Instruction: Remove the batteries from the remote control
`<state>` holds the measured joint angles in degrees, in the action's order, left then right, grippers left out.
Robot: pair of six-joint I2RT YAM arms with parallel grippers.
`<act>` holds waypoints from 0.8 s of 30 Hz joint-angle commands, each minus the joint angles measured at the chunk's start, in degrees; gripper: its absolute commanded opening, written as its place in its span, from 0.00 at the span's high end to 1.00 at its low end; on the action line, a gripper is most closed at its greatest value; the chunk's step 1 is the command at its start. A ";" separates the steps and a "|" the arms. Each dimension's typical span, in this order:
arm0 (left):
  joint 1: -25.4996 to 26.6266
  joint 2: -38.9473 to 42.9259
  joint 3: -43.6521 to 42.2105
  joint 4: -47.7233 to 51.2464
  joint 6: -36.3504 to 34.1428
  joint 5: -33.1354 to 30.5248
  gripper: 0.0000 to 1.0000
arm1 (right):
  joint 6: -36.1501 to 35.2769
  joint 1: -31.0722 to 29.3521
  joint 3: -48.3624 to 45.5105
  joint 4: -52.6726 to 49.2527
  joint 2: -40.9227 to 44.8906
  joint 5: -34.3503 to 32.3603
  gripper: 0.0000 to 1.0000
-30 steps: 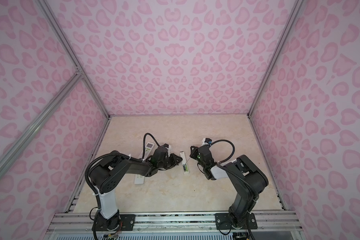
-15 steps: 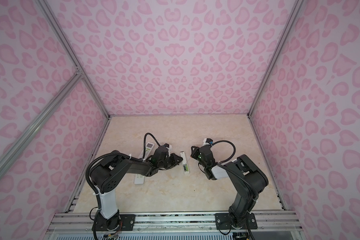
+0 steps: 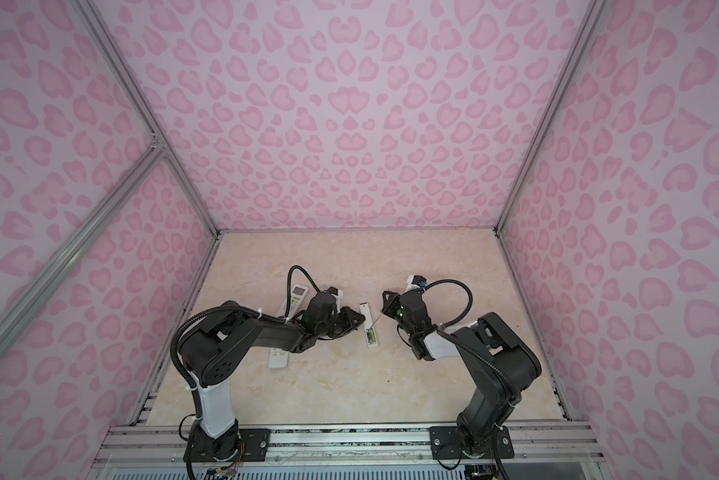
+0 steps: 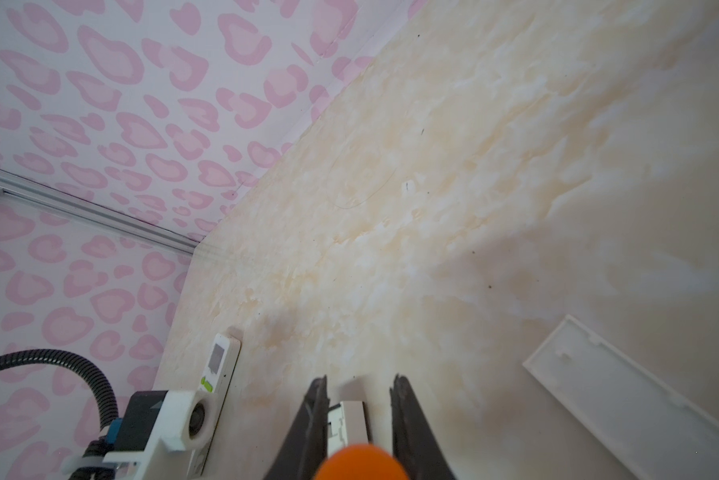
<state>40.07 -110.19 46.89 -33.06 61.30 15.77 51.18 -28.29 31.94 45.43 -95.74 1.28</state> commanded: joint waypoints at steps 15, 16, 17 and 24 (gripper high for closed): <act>0.77 8.96 -1.43 9.59 -4.96 -3.10 0.71 | -18.44 -6.94 6.86 -17.46 7.51 -10.60 1.00; 1.12 9.19 -1.92 9.66 -4.73 -3.05 0.72 | -19.29 -7.19 7.42 -18.12 7.46 -11.00 1.00; 1.42 9.27 -2.40 9.55 -4.46 -2.93 0.72 | -19.94 -7.34 7.95 -18.64 7.41 -11.18 1.00; 3.70 8.44 -4.60 8.51 -1.91 -1.63 0.76 | -21.88 -8.84 9.32 -20.37 6.54 -11.91 1.00</act>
<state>43.38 -101.65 42.63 -23.75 58.46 13.56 31.29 -36.62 41.01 26.55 -88.77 -9.34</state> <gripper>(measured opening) 0.241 0.212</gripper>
